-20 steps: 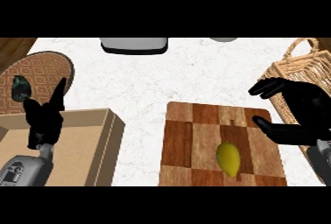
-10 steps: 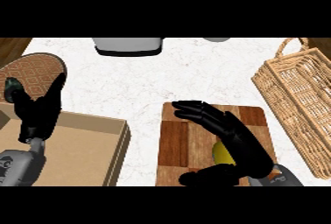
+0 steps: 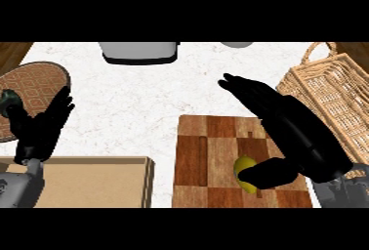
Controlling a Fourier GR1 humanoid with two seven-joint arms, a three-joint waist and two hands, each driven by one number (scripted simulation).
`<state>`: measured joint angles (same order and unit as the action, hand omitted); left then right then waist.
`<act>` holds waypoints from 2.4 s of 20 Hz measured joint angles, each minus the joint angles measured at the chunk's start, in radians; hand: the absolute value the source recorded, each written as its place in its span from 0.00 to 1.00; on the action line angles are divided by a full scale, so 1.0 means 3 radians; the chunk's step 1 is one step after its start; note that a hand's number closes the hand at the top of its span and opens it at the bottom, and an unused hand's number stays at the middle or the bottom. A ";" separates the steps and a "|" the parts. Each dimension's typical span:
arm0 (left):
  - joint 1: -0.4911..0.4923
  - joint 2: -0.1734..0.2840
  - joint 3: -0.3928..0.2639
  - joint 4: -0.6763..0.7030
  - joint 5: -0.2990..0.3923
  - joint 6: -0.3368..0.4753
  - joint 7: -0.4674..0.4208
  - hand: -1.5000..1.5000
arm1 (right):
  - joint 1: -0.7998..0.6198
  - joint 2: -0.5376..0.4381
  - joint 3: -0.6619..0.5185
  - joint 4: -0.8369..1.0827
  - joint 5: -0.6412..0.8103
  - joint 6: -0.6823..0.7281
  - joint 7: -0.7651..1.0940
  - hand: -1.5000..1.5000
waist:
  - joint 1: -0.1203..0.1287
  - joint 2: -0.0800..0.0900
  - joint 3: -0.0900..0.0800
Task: Pick the lemon from the cutting board and place it in the basket
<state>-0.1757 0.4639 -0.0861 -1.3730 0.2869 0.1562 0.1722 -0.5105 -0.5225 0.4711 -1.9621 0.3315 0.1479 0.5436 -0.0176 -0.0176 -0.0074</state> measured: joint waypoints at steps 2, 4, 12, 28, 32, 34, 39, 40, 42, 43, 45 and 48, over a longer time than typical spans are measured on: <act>0.0034 0.0009 0.0026 -0.0011 0.0018 -0.0030 -0.0032 0.50 | -0.0196 -0.0135 -0.0156 -0.0069 -0.0105 0.0254 0.0384 0.00 | 0.0011 0.0006 0.0003; 0.0033 -0.0014 0.0015 -0.0017 0.0005 -0.0029 -0.0035 0.50 | -0.0388 -0.0229 -0.0276 -0.0110 -0.0314 0.0551 0.0731 0.00 | 0.0019 0.0015 0.0007; -0.0044 -0.0004 0.0095 0.0049 0.0028 -0.0119 -0.0032 0.50 | -0.0649 -0.0645 -0.0764 -0.0131 -0.1720 0.1321 0.1257 0.00 | 0.0009 0.0032 0.0016; -0.0043 -0.0178 0.0186 -0.0021 -0.0152 -0.0166 0.0018 0.50 | 0.0885 -0.0607 -0.1798 -0.0790 -0.1950 0.1670 0.0622 0.00 | 0.0034 0.0053 0.0027; -0.0012 -0.0151 0.0271 -0.0060 -0.0139 -0.0259 0.0047 0.50 | 0.1185 -0.0249 -0.1680 -0.0812 -0.1323 0.1649 0.0212 0.00 | 0.0052 0.0057 0.0028; -0.0017 -0.0155 0.0294 -0.0040 -0.0146 -0.0291 0.0022 0.50 | 0.1278 -0.0060 -0.1529 -0.0704 -0.0908 0.1558 -0.0062 0.00 | 0.0062 0.0061 0.0028; -0.0009 -0.0191 0.0305 -0.0079 -0.0212 -0.0319 0.0059 0.50 | 0.1432 0.0316 -0.1250 -0.0371 -0.0225 0.1236 -0.0638 0.00 | 0.0069 0.0062 0.0028; -0.0054 -0.0210 0.0305 -0.0028 -0.0234 -0.0318 0.0058 0.50 | 0.1426 0.0387 -0.1224 -0.0281 -0.0161 0.1167 -0.0725 0.00 | 0.0066 0.0063 0.0028; -0.0072 -0.0246 0.0316 -0.0032 -0.0256 -0.0315 0.0072 0.50 | 0.1429 0.0540 -0.1123 -0.0128 -0.0025 0.1046 -0.0840 0.00 | 0.0067 0.0062 0.0027; -0.0091 -0.0267 0.0332 -0.0022 -0.0269 -0.0316 0.0087 0.50 | 0.1441 0.0601 -0.1056 -0.0094 0.0073 0.1005 -0.0864 0.00 | 0.0065 0.0062 0.0027; -0.0045 -0.0272 0.0354 -0.0052 -0.0285 -0.0347 0.0079 0.50 | 0.1463 0.0688 -0.0922 0.0076 0.0290 0.0906 -0.0963 0.00 | 0.0068 0.0061 0.0026; -0.0012 -0.0314 0.0364 -0.0094 -0.0329 -0.0368 0.0096 0.50 | 0.1466 0.0705 -0.0867 0.0253 0.0454 0.0913 -0.1044 0.00 | 0.0066 0.0059 0.0026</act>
<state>-0.1793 0.3696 0.0232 -1.4011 0.1881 0.0459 0.2010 -0.0707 -0.3110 0.2109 -1.8861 0.4677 0.4219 0.2304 0.0023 0.0002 0.0002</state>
